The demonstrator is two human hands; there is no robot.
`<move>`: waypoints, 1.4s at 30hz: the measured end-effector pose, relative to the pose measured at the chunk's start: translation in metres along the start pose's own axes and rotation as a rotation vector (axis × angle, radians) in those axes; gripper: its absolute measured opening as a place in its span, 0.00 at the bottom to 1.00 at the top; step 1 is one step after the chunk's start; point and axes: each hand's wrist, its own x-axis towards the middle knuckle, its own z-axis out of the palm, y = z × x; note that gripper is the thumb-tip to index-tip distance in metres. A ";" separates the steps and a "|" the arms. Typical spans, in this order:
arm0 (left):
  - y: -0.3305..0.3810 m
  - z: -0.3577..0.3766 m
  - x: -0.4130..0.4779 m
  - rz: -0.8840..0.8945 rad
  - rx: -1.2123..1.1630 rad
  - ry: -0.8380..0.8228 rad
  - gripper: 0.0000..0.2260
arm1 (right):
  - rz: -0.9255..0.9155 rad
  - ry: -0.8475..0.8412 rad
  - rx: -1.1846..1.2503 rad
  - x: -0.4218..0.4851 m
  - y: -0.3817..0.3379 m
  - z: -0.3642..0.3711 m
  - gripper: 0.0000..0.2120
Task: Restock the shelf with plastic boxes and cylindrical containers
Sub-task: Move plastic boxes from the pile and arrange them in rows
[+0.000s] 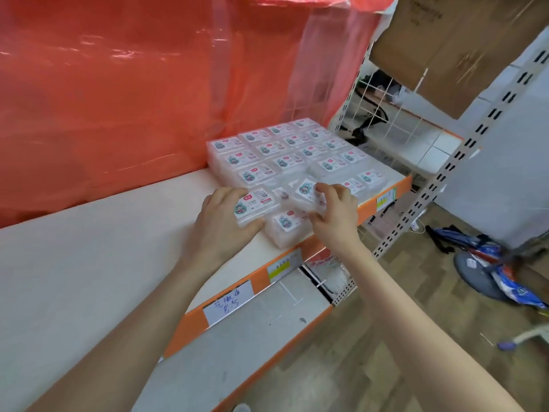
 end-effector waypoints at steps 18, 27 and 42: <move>0.026 0.051 0.009 -0.123 0.063 -0.015 0.24 | -0.267 -0.301 -0.054 0.065 0.046 -0.007 0.28; 0.034 0.053 0.002 -0.144 0.132 0.008 0.24 | -0.482 -0.206 -0.034 0.064 0.056 0.001 0.23; 0.064 0.067 -0.011 -0.045 0.295 0.082 0.21 | -0.554 -0.121 -0.067 0.056 0.061 0.010 0.20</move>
